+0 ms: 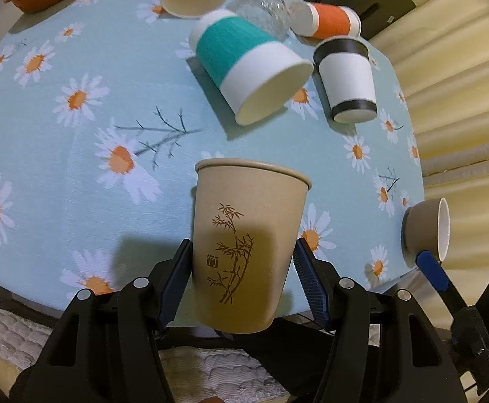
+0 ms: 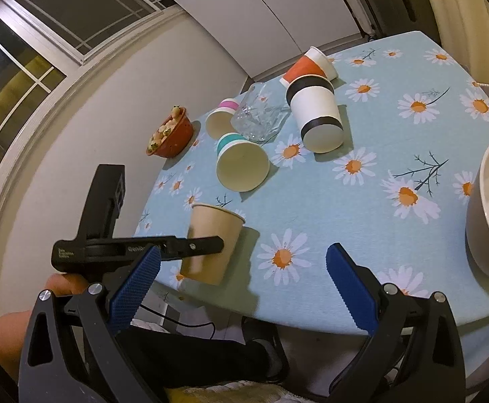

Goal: Flip cup upright
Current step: 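Close the left gripper around the tan cup's body and lift it, then pass the tan cup from the left gripper into the right gripper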

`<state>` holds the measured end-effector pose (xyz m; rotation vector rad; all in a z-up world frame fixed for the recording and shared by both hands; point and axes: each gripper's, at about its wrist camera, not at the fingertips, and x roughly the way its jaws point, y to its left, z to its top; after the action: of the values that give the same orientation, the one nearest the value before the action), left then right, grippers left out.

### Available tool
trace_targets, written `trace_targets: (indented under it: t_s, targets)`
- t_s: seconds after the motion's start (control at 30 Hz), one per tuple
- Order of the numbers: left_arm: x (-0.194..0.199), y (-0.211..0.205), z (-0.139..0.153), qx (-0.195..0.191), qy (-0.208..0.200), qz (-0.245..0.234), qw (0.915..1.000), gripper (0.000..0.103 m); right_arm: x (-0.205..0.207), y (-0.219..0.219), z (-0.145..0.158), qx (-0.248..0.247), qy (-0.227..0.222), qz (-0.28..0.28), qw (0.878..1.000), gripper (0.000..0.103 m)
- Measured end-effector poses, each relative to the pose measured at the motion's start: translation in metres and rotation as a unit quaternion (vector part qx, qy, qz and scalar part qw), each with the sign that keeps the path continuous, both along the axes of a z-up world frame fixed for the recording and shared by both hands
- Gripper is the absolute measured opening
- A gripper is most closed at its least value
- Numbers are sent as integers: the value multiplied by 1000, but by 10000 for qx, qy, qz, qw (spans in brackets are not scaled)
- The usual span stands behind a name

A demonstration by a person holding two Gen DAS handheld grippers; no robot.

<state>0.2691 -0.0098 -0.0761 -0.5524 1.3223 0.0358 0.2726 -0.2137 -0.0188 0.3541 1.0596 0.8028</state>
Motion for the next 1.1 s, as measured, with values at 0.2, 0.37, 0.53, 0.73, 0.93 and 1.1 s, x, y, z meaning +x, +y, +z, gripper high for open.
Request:
trace_targets:
  t_s: [0.2,0.37,0.53,0.73,0.93,1.1]
  targets:
    - [2,-6,-5,185,70,1,9998,66,1,-3,-1,5,32,-26,10000,98]
    - [0,-3,-3,169,29,42,9998,75,1,-1,-2,-19,52,-13,10000,98]
    - [-2,3,1,77,-36,69,9999,76,0,1,-3,-66,51,-23,10000,98]
    - [-6,9,12,1,-189,73,9998,76,1,4,-6,-143,80,10,9999,98]
    - [-23,23,25,-172,-379,163,9990,76,2,20,-14,-258,239,197,9992,98]
    - [-50,32,40,25,-740,13,9973,76,0,35,-16,-495,207,286,9982,98]
